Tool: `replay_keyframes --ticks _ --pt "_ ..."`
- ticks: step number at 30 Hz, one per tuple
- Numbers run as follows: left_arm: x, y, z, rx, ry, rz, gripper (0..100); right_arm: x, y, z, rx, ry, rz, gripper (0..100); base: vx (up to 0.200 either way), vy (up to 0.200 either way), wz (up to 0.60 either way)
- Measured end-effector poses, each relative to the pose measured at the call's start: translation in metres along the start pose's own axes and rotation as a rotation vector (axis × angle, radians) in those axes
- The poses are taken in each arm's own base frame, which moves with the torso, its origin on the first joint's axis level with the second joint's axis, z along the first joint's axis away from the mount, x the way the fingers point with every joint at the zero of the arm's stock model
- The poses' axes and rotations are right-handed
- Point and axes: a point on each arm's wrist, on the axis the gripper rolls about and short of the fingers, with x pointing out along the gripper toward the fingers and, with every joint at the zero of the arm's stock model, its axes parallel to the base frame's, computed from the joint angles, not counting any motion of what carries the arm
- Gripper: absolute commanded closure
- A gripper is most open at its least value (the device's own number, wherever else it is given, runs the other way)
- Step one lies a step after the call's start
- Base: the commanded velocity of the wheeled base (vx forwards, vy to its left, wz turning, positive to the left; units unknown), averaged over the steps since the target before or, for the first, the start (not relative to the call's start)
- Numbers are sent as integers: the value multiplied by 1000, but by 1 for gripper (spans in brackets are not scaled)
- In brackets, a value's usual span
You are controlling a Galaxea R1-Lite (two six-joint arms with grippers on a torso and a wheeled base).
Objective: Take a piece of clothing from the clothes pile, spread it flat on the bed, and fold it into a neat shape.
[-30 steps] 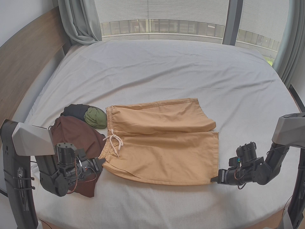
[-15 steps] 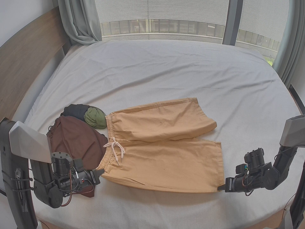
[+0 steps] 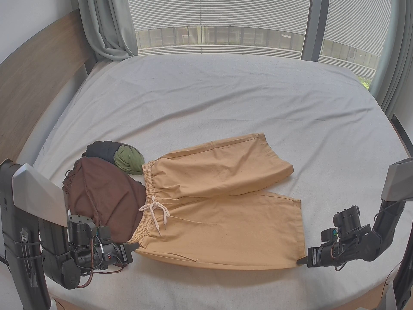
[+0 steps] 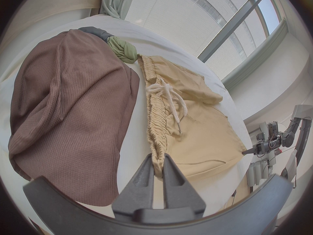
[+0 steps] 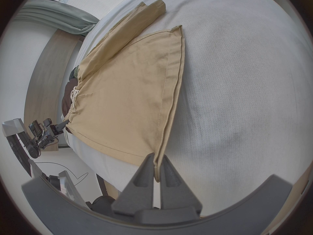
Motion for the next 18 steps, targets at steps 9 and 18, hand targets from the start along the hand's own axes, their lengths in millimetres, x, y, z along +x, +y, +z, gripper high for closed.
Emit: replay_keyframes --ticks 9,18 --pt "-9 0 -9 9 47 14 100 -5 -2 -7 -40 2 -3 100 0 0 0" --pt "-19 -2 -19 49 97 16 100 -11 -3 -14 -45 4 -6 100 0 0 0"
